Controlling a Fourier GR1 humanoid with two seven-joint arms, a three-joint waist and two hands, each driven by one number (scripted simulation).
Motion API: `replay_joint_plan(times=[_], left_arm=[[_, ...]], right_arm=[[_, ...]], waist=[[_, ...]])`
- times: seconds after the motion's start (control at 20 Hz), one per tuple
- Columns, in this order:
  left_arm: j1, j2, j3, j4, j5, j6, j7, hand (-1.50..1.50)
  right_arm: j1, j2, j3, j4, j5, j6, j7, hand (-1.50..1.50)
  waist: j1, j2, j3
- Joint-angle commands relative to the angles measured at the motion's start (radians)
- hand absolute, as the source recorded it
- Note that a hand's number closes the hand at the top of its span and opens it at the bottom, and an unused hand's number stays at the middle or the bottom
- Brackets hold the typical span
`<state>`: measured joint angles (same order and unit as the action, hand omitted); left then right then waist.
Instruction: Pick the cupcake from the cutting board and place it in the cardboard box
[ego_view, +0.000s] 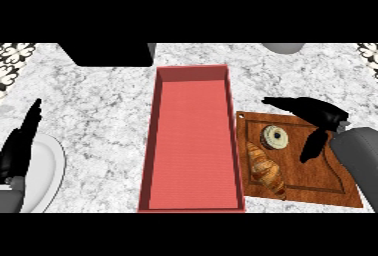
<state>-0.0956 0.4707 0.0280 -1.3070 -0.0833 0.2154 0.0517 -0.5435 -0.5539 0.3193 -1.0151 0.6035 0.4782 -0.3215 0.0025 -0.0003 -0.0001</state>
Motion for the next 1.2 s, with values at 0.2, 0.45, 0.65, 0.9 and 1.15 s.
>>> replay_joint_plan(times=[0.2, 0.45, 0.65, 0.9, 1.15], left_arm=[[0.0, 0.02, 0.062, -0.022, -0.02, -0.068, 0.019, 0.0], [-0.006, -0.045, 0.051, -0.05, -0.077, -0.036, 0.045, 0.0], [0.01, -0.024, 0.088, -0.031, -0.066, -0.081, 0.016, 0.0], [-0.038, -0.044, 0.113, 0.021, -0.068, -0.08, -0.008, 0.0], [0.03, -0.088, 0.084, -0.035, -0.107, -0.071, -0.02, 0.0]], right_arm=[[0.01, 0.046, -0.065, 0.001, 0.035, 0.053, -0.076, -1.5], [0.066, 0.085, -0.083, -0.088, 0.075, 0.064, -0.078, -1.5], [0.083, 0.125, -0.085, -0.255, 0.069, 0.175, 0.082, -1.5], [0.122, 0.091, -0.073, -0.211, 0.161, 0.156, 0.079, -1.5], [0.069, 0.217, -0.042, -0.029, 0.259, 0.045, 0.092, -1.5]], waist=[[0.003, 0.001, 0.0], [0.001, 0.0, 0.0], [-0.001, -0.001, 0.0], [-0.002, 0.0, 0.0], [0.009, 0.002, 0.0]])
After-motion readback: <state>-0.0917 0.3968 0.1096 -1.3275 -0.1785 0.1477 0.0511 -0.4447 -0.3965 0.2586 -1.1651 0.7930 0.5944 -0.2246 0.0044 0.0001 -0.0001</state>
